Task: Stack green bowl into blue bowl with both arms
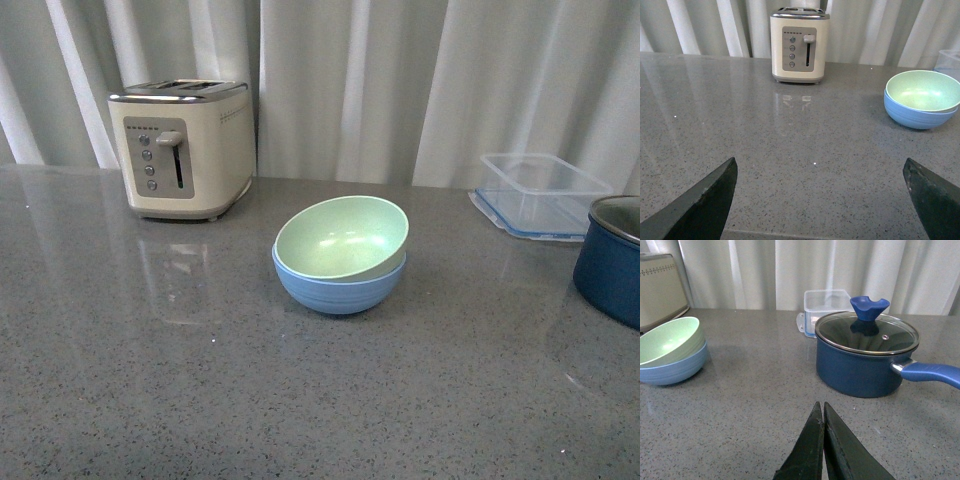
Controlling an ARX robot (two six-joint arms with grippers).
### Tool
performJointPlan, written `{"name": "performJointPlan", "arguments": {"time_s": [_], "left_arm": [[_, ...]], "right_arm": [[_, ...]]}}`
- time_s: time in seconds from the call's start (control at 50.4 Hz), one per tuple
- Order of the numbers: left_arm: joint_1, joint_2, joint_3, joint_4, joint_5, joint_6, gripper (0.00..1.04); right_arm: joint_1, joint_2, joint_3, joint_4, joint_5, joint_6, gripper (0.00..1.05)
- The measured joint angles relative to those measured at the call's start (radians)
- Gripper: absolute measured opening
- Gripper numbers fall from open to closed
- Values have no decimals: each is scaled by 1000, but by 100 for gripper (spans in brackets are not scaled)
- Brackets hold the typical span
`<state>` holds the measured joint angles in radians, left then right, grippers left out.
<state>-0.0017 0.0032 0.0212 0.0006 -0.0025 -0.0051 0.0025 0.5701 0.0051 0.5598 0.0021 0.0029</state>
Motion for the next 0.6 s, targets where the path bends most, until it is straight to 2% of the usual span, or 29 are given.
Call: {"name": "performJointPlan", "arguments": {"time_s": [0.596], "left_arm": [[0, 0, 0, 0, 0, 0, 98]], "right_arm": [[0, -279, 0, -266, 0, 0, 1]]}}
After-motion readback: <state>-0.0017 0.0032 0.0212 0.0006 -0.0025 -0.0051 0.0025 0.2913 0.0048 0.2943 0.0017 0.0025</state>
